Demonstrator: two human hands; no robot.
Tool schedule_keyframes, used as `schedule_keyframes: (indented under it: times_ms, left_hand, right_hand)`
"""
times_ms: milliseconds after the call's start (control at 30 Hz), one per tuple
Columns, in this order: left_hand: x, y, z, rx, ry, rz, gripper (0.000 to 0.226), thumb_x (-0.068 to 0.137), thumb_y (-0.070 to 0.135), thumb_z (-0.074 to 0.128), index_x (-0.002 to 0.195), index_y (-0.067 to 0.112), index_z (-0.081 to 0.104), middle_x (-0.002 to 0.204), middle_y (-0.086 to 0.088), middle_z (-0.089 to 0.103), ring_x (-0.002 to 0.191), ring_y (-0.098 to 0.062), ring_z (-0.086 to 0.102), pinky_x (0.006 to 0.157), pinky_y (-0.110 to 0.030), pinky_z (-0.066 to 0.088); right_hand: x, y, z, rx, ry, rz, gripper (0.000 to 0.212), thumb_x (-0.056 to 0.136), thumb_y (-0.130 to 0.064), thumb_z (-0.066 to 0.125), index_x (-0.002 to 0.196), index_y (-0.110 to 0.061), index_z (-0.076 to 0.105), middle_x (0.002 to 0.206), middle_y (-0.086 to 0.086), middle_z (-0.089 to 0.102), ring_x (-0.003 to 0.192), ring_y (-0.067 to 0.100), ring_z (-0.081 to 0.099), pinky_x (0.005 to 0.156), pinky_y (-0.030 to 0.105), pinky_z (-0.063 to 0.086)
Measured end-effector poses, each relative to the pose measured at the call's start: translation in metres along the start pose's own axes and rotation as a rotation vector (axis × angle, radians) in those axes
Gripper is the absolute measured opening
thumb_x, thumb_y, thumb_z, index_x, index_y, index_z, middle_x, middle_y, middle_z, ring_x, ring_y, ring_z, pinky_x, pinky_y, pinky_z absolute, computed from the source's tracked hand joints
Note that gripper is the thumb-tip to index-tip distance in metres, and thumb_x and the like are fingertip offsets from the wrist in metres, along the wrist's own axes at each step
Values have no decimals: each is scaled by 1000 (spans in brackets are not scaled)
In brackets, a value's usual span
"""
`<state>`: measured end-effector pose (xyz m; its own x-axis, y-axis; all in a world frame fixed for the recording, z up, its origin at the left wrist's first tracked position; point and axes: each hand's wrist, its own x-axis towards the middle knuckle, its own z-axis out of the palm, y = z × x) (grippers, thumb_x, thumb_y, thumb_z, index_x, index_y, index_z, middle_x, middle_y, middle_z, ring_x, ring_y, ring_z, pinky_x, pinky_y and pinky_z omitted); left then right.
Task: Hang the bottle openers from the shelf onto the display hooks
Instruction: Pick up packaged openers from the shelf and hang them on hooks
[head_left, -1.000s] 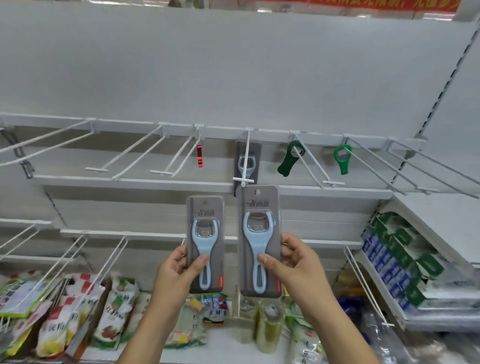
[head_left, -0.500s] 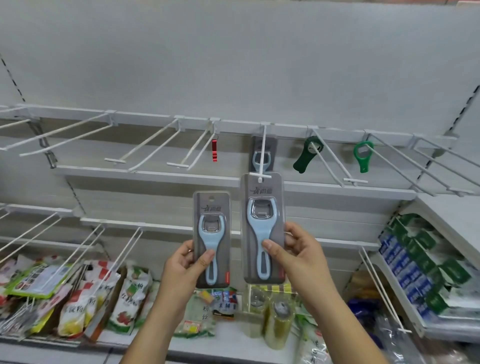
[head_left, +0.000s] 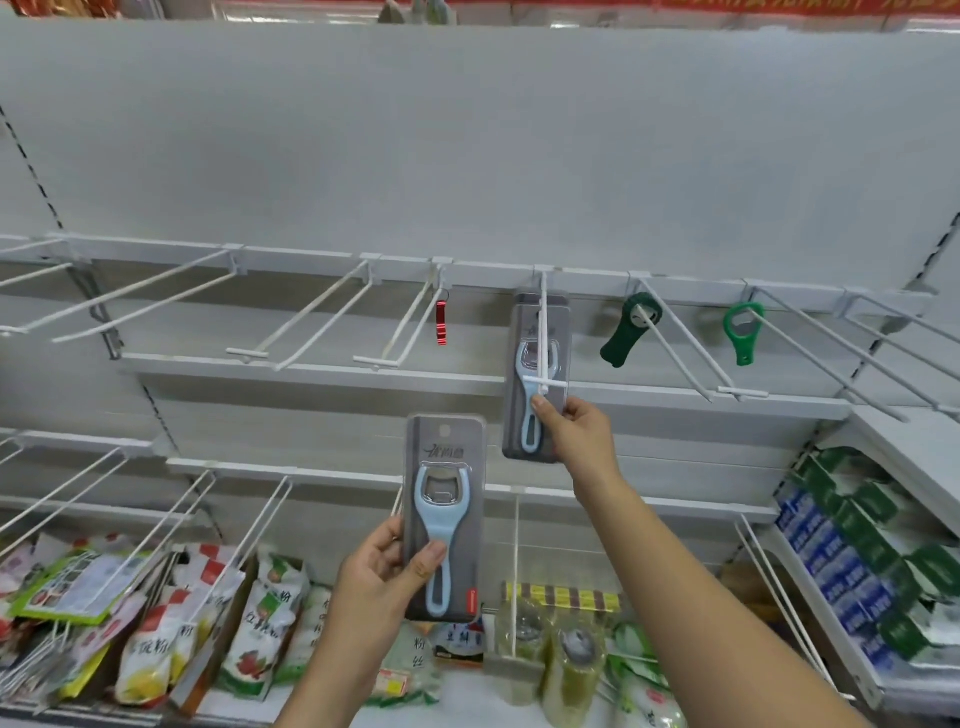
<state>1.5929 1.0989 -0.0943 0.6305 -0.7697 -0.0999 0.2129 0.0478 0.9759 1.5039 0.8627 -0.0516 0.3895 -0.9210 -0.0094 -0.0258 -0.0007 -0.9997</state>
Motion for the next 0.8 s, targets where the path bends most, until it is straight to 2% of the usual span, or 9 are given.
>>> schedule_keyframes:
  times_ms: [100, 133, 233, 300, 400, 567, 633, 700, 800]
  left_hand:
    - [-1, 4, -2, 15, -31, 10, 29, 79, 7, 71, 108, 8, 66, 97, -6, 79, 86, -17, 76, 66, -23, 61]
    - [-1, 5, -3, 18, -40, 12, 32, 78, 9, 72, 109, 8, 66, 97, -6, 79, 87, -17, 76, 68, -24, 61]
    - [-1, 6, -4, 13, -52, 7, 38, 75, 13, 72, 112, 9, 66, 99, -5, 79, 91, -19, 76, 70, -25, 61]
    - [-1, 7, -3, 14, -50, 4, 35, 78, 9, 72, 112, 8, 66, 99, -6, 79, 90, -18, 76, 70, -24, 61]
    - [-3, 7, 1, 5, -53, -5, 25, 85, 0, 68, 109, 6, 66, 95, -6, 80, 84, -17, 77, 65, -22, 59]
    - [-9, 8, 13, -9, -63, -14, 24, 85, -1, 68, 106, 9, 67, 97, -7, 79, 83, -15, 77, 64, -20, 58]
    - [-12, 7, 17, -18, -72, -16, 26, 85, -1, 68, 108, 10, 67, 99, -7, 79, 86, -16, 77, 65, -20, 59]
    - [-16, 7, 22, -24, -77, -14, 29, 83, 1, 69, 110, 11, 67, 102, -8, 79, 89, -17, 76, 67, -21, 59]
    - [-24, 7, 28, -20, -99, 4, 30, 83, 3, 69, 111, 12, 67, 101, -6, 79, 90, -16, 76, 68, -19, 58]
  right_hand:
    - [20, -3, 3, -18, 23, 2, 17, 96, -25, 66, 82, -15, 64, 77, 1, 68, 56, -1, 64, 51, 13, 49]
    - [25, -3, 4, -34, 35, 10, 17, 96, -25, 66, 84, -13, 64, 73, -1, 65, 52, -2, 60, 47, 12, 44]
    - [37, 1, 4, -51, 27, 48, 20, 94, -31, 68, 99, -11, 66, 82, -1, 69, 71, 8, 66, 62, 22, 54]
    - [39, 4, 3, -45, 22, 93, 27, 91, -36, 71, 97, -10, 65, 86, 2, 69, 79, 15, 69, 73, 33, 61]
    - [34, 14, -4, -60, 46, 114, 39, 83, -48, 75, 91, -10, 69, 88, 6, 71, 84, 24, 73, 80, 37, 63]
    - [9, 41, -26, -165, 87, 69, 88, 64, -78, 69, 122, -12, 68, 117, 5, 71, 110, 24, 67, 102, 47, 53]
    - [-13, 47, -32, -155, 69, 41, 77, 68, -71, 71, 122, -16, 68, 116, 3, 72, 110, 21, 67, 101, 47, 53]
    - [-40, 50, -37, -120, 46, 6, 49, 79, -54, 75, 115, -22, 70, 111, 0, 73, 107, 18, 68, 99, 44, 55]
    - [-79, 53, -46, -44, 20, -66, 20, 88, -30, 74, 108, -25, 71, 104, -1, 75, 103, 17, 70, 91, 33, 58]
